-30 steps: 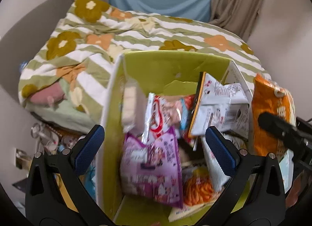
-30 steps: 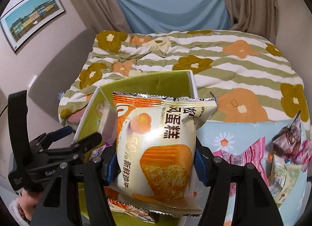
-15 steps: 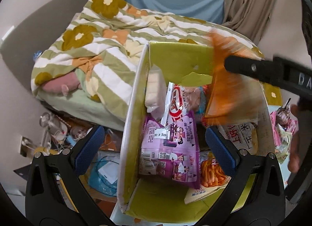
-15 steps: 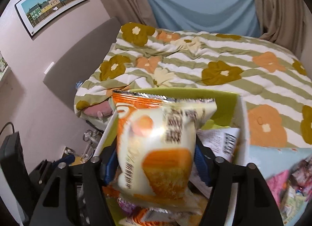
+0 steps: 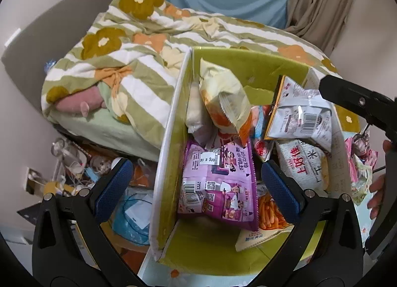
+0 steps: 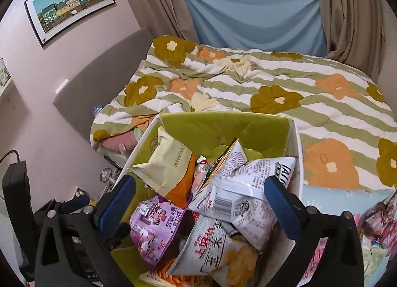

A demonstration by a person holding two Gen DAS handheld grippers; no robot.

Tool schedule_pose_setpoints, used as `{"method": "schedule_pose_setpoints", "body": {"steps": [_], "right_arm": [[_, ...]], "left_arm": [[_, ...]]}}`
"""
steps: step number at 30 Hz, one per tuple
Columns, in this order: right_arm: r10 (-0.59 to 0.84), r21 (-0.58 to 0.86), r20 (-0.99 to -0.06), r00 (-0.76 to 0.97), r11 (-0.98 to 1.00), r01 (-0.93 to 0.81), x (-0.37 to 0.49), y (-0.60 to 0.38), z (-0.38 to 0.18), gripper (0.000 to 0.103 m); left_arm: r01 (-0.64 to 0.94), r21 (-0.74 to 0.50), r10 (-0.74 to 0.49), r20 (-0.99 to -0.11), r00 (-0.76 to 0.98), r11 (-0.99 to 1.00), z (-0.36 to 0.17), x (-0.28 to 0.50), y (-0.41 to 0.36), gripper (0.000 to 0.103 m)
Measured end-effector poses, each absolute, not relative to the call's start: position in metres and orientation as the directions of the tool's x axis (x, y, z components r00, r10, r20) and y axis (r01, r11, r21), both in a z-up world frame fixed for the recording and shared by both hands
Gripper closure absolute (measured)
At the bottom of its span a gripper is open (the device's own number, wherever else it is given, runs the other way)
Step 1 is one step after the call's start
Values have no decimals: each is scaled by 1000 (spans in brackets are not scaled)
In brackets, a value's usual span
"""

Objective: Organize snacks
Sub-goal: 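Carry both snacks into the yellow box and open both tools, then move both tools back over the remaining snack bags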

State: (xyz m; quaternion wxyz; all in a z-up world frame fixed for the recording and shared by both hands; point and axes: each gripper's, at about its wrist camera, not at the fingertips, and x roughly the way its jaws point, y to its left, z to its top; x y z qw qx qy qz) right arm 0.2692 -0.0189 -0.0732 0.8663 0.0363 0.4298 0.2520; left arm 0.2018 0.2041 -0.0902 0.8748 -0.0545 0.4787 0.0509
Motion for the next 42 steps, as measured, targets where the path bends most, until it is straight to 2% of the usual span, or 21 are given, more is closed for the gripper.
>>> {"method": "schedule_pose_setpoints", "body": {"steps": [11,19,25,34,38,42], "right_arm": [[483,290,-685,546,868,-403,225,-42,-30,0],[423,295,-658,623,906,-304,186,-88,-14,0],[326,278,-670,667,943,-181,162,-151,-11,0],[205,252,-725,657,967,-23,153,-256,-33,0],[219,285,-755,619,958,9,154,-299,-53,0],[234,322,-777,584,945,49,154,-328,-75,0]], "left_arm": [[-99,-44,23,-805,592,994,-53,175,192,0],[58,-72,-93,-763,639,996,-36,168,150,0],[174,-64,-161,-757,633,983,-32,167,93,0],[319,-8,-194,-806,559,948,-53,186,-16,0],[381,92,-126,-851,510,920,-75,200,-62,0],[467,130,-102,-893,439,875,-95,215,-98,0]]}}
